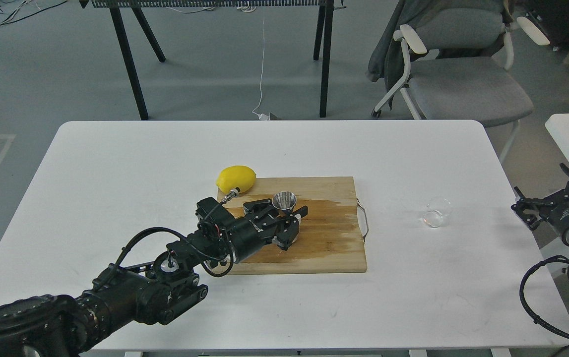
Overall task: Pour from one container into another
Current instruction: 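Lower the jigger upright onto the board and open the left gripper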
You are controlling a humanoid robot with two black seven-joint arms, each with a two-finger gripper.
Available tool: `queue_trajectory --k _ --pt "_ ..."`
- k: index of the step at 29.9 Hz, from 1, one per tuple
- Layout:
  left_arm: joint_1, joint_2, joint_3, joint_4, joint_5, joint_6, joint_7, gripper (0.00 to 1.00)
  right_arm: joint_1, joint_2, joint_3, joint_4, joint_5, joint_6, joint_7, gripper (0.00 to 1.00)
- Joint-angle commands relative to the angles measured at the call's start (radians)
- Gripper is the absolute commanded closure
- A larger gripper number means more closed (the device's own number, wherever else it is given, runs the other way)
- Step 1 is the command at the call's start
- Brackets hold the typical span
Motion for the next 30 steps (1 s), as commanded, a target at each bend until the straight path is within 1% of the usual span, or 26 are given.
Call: queue_trajectory --k 1,2,4,6,9,13,30 --pt "0.0 0.0 0.003 -0.003 0.0 0.0 0.0 0.32 0.002 0.0 0.001 0.0 0.0 0.0 0.001 0.0" --pt "0.0 0.0 0.003 -0.008 0.0 0.0 0.0 0.19 0.0 0.0 -0.001 0.0 0.0 0.0 -0.001 0.0" --pt "0.0 0.0 0.003 -0.011 0.0 0.0 0.0 0.14 0.0 0.0 0.001 0.0 0.0 0.0 0.001 0.0" --pt "0.0 0.0 0.003 -0.012 0.001 0.0 0.0 0.07 0.0 0.0 0.001 0.0 0.0 0.0 0.001 0.0" --pt "0.0 0.0 0.006 -0.011 0.001 0.0 0.0 0.02 -0.001 0.0 0.006 -0.001 0.0 0.0 0.001 0.0" --pt "0.002 0.0 0.007 -0.011 0.001 0.0 0.0 0.01 -0.006 0.0 0.006 0.0 0.0 0.0 -0.001 0.0" --pt "0.057 0.0 0.006 -0.04 0.001 0.0 0.0 0.01 -0.008 0.0 0.006 0.0 0.0 0.0 -0.001 0.0"
